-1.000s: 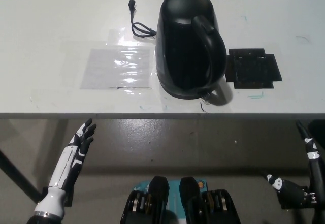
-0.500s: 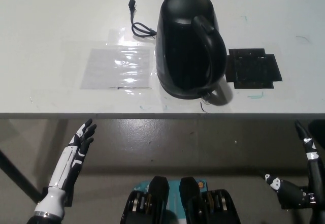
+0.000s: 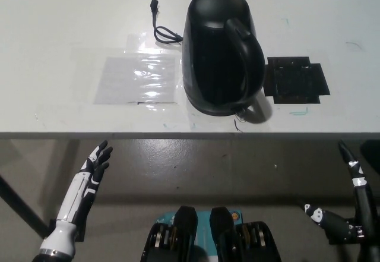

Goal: A kettle is kept at the center of the table close to the robot and the robot uses its right index finger to press downwards on the transparent start boiling button

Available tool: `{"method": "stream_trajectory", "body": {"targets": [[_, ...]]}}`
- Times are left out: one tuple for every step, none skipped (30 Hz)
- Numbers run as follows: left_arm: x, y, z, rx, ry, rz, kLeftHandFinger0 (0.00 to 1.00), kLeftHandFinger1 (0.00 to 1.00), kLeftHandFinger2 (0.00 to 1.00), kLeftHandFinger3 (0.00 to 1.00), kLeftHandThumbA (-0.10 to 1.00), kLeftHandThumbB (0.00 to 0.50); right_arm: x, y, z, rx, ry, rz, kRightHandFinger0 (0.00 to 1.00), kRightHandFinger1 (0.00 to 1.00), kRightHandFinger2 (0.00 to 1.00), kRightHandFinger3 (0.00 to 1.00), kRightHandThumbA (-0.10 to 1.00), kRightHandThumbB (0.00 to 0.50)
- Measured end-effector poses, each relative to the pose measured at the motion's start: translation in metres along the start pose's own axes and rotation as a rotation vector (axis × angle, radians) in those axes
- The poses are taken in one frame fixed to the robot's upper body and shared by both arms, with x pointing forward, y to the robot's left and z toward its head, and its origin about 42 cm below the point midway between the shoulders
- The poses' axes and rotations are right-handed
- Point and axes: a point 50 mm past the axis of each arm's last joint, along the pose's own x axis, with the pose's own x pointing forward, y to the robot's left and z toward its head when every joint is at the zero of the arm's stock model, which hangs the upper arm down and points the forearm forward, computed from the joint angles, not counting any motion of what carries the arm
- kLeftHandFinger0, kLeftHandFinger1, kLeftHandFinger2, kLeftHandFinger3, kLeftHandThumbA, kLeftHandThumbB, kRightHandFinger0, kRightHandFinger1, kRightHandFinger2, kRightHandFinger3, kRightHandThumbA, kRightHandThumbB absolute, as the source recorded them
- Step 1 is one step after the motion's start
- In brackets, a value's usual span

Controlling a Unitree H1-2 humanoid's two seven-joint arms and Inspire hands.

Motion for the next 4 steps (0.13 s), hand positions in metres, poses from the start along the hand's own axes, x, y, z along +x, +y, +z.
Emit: {"method": "stream_trajectory", "body": {"targets": [[-0.0003, 0.0, -0.0002, 0.0, 0.001, 0.0, 1.0, 1.0, 1.0, 1.0, 1.0, 0.198, 0.0017, 0.0009, 0.0009, 0.004, -0.004, -0.001, 1.0, 1.0, 1.0, 1.0, 1.0, 0.351], [-0.0004, 0.0, -0.0002, 0.0, 0.001, 0.0, 1.0, 1.0, 1.0, 1.0, 0.99, 0.199, 0.0038, 0.0022, 0.0019, 0.009, -0.008, 0.0, 1.0, 1.0, 1.0, 1.0, 1.0, 0.354], [-0.0008, -0.0002, -0.0004, 0.0, 0.002, 0.0, 1.0, 1.0, 1.0, 1.0, 0.99, 0.199, 0.0058, 0.004, 0.0032, 0.016, -0.013, 0.0, 1.0, 1.0, 1.0, 1.0, 1.0, 0.354], [-0.001, -0.0002, -0.0004, 0.0, 0.002, 0.0, 1.0, 1.0, 1.0, 1.0, 0.99, 0.199, 0.0062, 0.0045, 0.0036, 0.017, -0.014, 0.0, 1.0, 1.0, 1.0, 1.0, 1.0, 0.354]]}}
